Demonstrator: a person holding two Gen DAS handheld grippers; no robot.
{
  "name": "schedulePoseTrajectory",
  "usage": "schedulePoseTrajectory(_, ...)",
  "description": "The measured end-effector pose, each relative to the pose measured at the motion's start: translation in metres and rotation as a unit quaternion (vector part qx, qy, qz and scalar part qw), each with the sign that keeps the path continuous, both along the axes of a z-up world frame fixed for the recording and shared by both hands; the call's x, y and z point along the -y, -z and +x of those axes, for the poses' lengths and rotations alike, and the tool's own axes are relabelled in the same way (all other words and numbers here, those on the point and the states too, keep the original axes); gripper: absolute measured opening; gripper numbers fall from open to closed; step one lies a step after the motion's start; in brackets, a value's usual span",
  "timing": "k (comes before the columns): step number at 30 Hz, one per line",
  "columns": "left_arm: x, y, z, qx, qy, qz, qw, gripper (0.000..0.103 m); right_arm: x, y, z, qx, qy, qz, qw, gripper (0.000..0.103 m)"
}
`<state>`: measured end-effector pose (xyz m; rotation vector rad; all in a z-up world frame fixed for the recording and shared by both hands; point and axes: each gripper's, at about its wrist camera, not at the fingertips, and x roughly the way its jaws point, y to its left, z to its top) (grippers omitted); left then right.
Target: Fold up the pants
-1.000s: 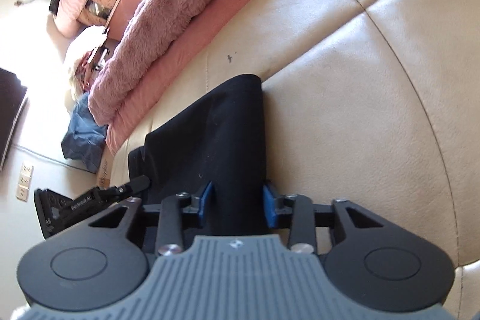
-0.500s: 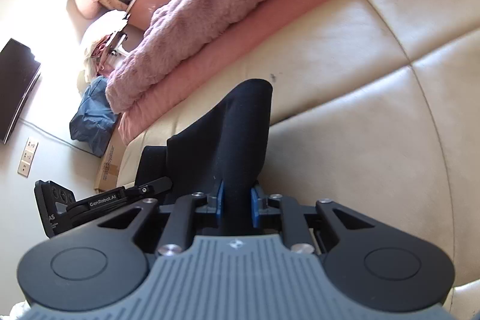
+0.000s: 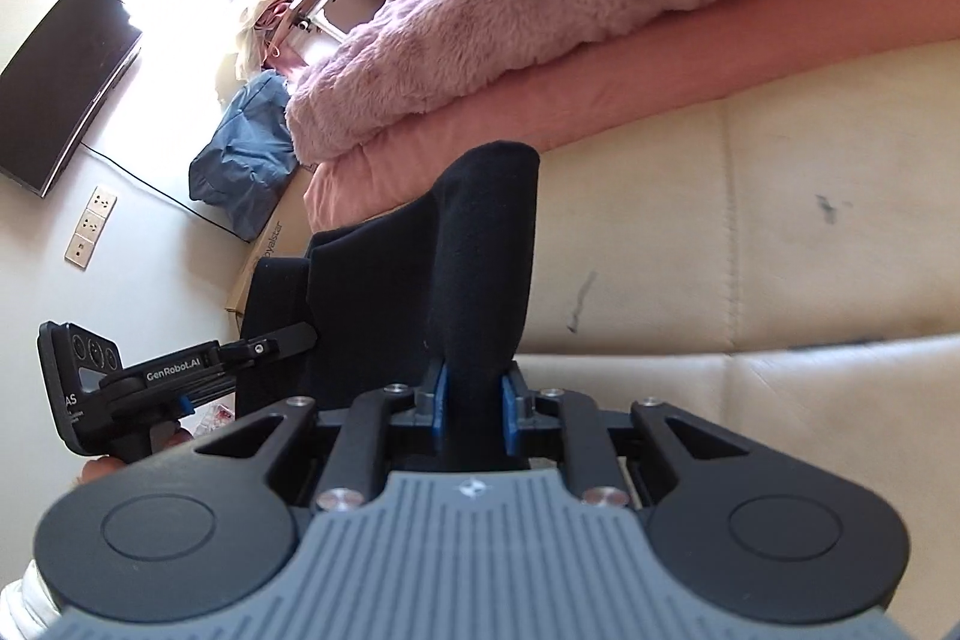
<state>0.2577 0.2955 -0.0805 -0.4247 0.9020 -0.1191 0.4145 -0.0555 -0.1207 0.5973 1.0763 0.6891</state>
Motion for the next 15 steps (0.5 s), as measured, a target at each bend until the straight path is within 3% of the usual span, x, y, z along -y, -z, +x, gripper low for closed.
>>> schedulePoseTrajectory(5, -0.016, 0.025, 0.020, -0.023, -0.015, -0.012, 0.9995, 0.026, -0.026, 0.021, 0.031, -0.006, -0.013, -0.019, 1.000, 0.013)
schedulePoseTrajectory(10, -0.017, 0.050, 0.037, -0.040, -0.006, -0.016, 0.9990, 0.027, -0.025, 0.049, 0.052, -0.027, -0.001, -0.038, 0.999, 0.013)
schedulePoseTrajectory(15, -0.024, 0.066, 0.043, -0.046, -0.006, -0.015, 0.9988, 0.048, -0.023, 0.068, 0.057, -0.027, 0.006, -0.036, 0.999, 0.013)
